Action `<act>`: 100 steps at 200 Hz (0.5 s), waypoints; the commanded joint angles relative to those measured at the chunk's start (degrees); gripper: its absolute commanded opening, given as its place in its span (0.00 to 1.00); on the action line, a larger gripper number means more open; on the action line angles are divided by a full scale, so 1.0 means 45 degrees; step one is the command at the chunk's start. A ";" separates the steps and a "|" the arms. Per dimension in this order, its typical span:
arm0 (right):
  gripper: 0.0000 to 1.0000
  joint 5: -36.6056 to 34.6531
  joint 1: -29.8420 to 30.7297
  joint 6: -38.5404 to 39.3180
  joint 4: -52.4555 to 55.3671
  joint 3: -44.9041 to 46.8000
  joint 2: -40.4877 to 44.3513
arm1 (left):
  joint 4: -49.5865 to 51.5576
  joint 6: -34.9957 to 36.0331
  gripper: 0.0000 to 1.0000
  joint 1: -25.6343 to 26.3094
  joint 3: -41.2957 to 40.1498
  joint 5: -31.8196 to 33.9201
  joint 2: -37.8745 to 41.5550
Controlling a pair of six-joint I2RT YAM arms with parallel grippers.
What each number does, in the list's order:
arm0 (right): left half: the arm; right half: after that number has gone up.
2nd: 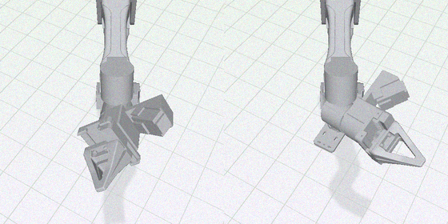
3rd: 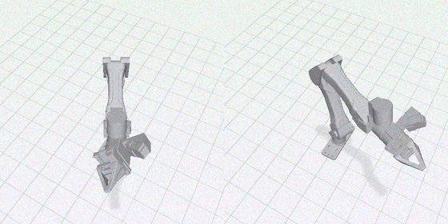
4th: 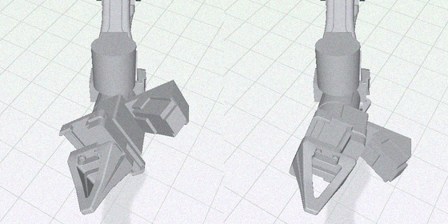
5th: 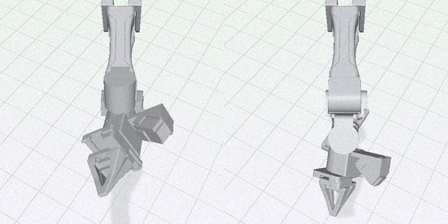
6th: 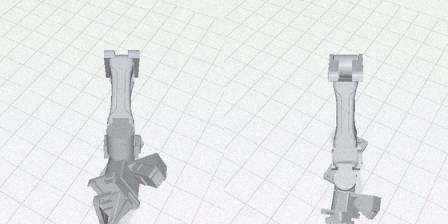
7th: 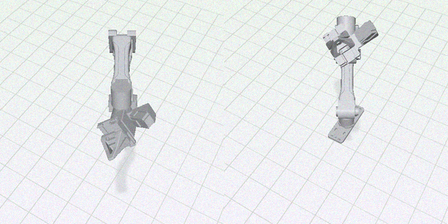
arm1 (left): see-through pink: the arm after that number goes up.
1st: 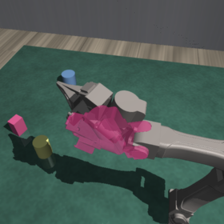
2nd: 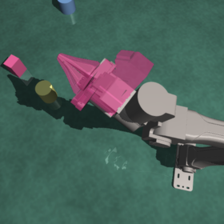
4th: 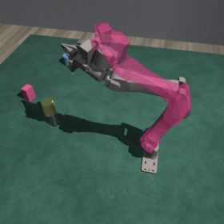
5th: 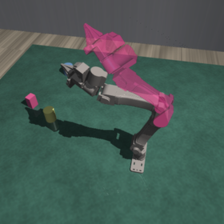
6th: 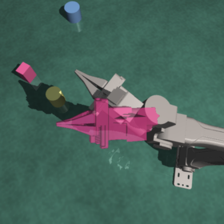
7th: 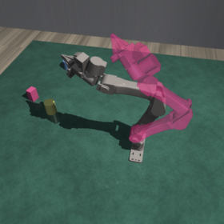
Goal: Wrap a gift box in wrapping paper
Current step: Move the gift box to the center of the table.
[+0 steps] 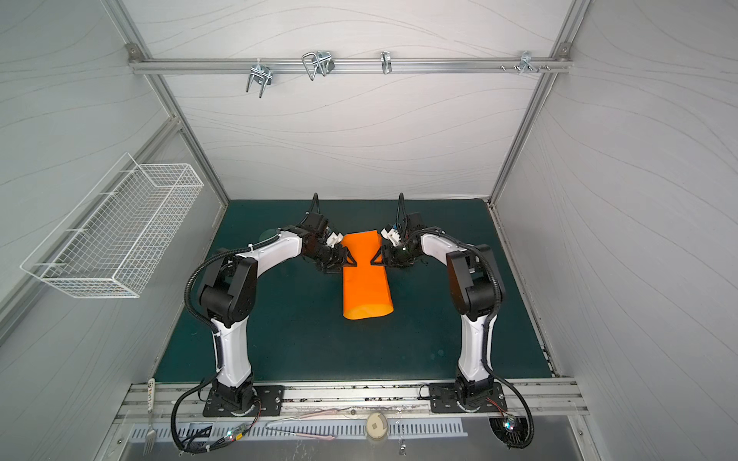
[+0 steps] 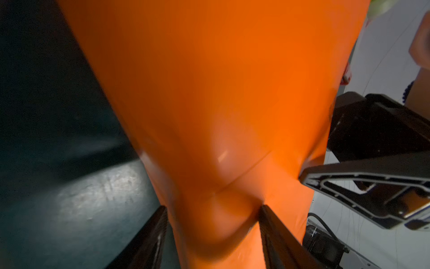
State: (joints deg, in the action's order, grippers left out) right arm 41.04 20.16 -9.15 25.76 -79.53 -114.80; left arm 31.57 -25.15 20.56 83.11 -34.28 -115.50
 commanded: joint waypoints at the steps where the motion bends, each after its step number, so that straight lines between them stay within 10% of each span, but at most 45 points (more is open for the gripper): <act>1: 0.69 0.0102 -0.0078 0.0466 -0.0032 -0.0122 0.0438 | 0.0347 0.0571 0.68 -0.0202 0.0262 0.0942 -0.0267; 55: 0.92 -0.2478 -0.0544 0.6247 0.1255 0.1982 0.3891 | 0.0376 0.2984 0.78 -0.0291 -0.0436 0.2103 0.2117; 100: 0.91 -0.3885 0.1660 1.1381 0.0594 0.3238 0.5598 | 0.0493 0.3486 0.58 -0.0159 0.0370 0.0393 0.1890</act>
State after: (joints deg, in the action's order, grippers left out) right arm 27.62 22.87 24.67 28.97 -67.66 -91.44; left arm 33.26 -12.40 19.51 81.36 -27.53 -105.01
